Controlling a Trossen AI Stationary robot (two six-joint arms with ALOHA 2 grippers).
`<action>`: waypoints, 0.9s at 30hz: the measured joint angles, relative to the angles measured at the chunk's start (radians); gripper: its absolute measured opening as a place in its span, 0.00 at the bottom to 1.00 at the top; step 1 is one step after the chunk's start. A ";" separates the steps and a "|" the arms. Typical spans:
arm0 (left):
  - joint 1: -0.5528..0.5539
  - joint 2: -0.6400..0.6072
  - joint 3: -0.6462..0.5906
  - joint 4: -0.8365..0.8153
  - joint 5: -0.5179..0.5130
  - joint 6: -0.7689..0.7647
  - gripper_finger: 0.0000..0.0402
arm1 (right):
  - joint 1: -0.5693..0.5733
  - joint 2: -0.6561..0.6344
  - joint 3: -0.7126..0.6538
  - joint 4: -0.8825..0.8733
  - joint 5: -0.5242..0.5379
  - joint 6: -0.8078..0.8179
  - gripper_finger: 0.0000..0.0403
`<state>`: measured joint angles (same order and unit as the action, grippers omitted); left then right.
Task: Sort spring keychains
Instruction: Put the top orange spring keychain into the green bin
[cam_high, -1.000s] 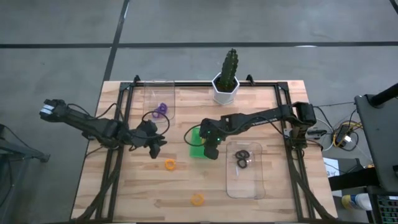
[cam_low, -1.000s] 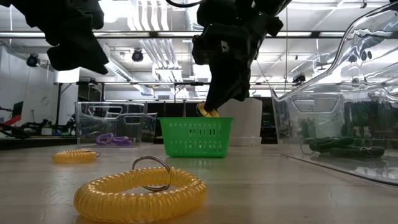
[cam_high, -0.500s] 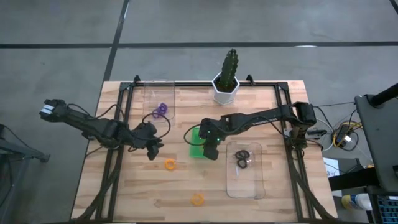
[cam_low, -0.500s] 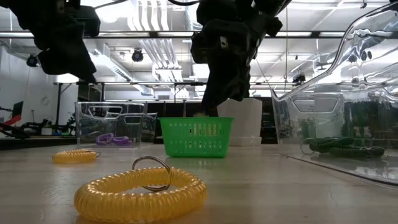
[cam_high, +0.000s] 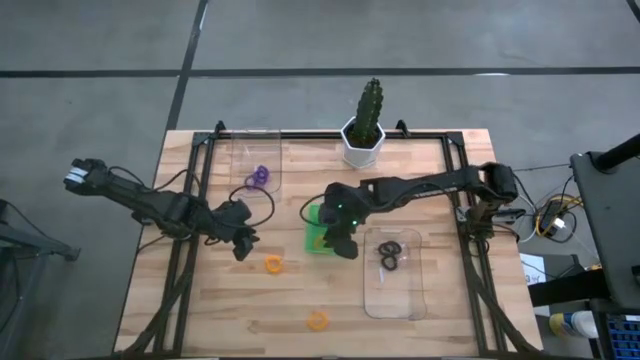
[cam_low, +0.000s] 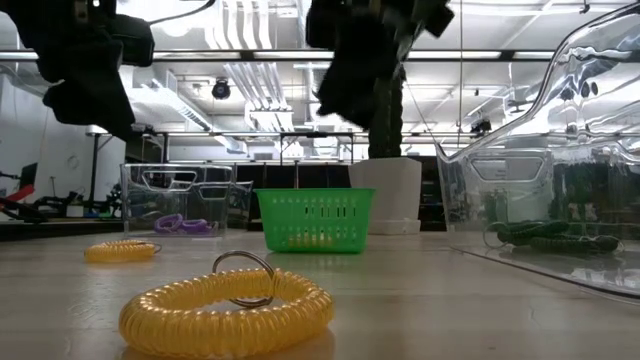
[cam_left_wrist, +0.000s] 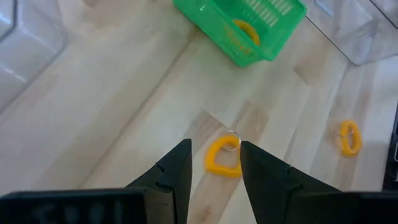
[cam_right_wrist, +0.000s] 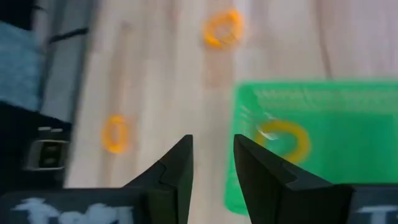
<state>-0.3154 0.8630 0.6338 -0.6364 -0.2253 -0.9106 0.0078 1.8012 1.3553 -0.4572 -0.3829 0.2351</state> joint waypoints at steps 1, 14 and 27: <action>-0.006 0.005 0.000 0.002 0.001 -0.007 0.32 | 0.000 -0.019 0.002 0.002 -0.017 -0.016 0.27; -0.082 0.261 0.000 0.138 -0.002 -0.046 0.32 | 0.022 -0.322 -0.050 0.026 -0.002 -0.061 0.22; -0.088 0.437 0.000 0.178 0.050 -0.071 0.32 | 0.076 -0.583 -0.143 0.025 0.045 -0.045 0.21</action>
<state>-0.4033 1.2998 0.6334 -0.4589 -0.1749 -0.9813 0.0834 1.2183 1.2123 -0.4319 -0.3376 0.1904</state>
